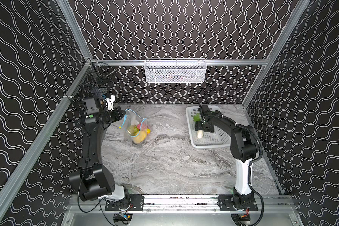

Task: Place the food in the zip-top bag and seal the zipper
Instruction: 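Lower the right gripper onto the white radish in the basket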

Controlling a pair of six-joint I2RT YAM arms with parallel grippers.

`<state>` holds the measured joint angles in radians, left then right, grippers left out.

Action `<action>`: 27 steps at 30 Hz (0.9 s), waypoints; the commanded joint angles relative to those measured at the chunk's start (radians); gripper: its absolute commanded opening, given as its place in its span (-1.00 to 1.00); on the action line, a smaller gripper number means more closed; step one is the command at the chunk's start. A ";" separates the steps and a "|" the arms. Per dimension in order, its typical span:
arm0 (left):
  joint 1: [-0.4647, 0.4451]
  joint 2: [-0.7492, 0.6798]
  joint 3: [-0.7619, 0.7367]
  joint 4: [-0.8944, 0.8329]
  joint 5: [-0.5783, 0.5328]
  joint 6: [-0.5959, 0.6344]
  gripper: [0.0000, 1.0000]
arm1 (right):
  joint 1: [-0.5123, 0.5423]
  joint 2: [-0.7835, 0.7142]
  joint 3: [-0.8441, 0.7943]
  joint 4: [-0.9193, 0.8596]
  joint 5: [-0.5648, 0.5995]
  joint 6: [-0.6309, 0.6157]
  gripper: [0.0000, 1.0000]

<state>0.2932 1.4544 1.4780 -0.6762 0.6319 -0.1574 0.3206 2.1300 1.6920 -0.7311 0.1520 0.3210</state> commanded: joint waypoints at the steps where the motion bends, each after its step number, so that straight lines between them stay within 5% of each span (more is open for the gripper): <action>1: 0.001 -0.009 -0.002 0.014 -0.001 0.005 -1.00 | -0.016 0.015 0.049 -0.028 0.056 -0.020 0.67; 8: 0.000 0.001 0.017 0.005 0.000 0.004 -1.00 | -0.052 0.039 0.213 -0.071 0.058 -0.019 0.66; 12: 0.000 -0.006 0.017 0.004 -0.007 0.008 -1.00 | -0.051 -0.060 0.158 0.032 -0.011 -0.108 0.73; 18: 0.000 -0.013 0.015 0.004 -0.001 0.006 -1.00 | -0.051 -0.120 0.123 0.026 0.041 -0.185 0.81; 27: 0.000 -0.017 0.004 0.012 0.012 0.002 -1.00 | -0.051 -0.087 0.050 -0.054 -0.145 -0.048 0.72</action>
<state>0.2932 1.4460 1.4860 -0.6788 0.6308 -0.1547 0.2687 2.0323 1.7626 -0.7410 0.0967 0.2188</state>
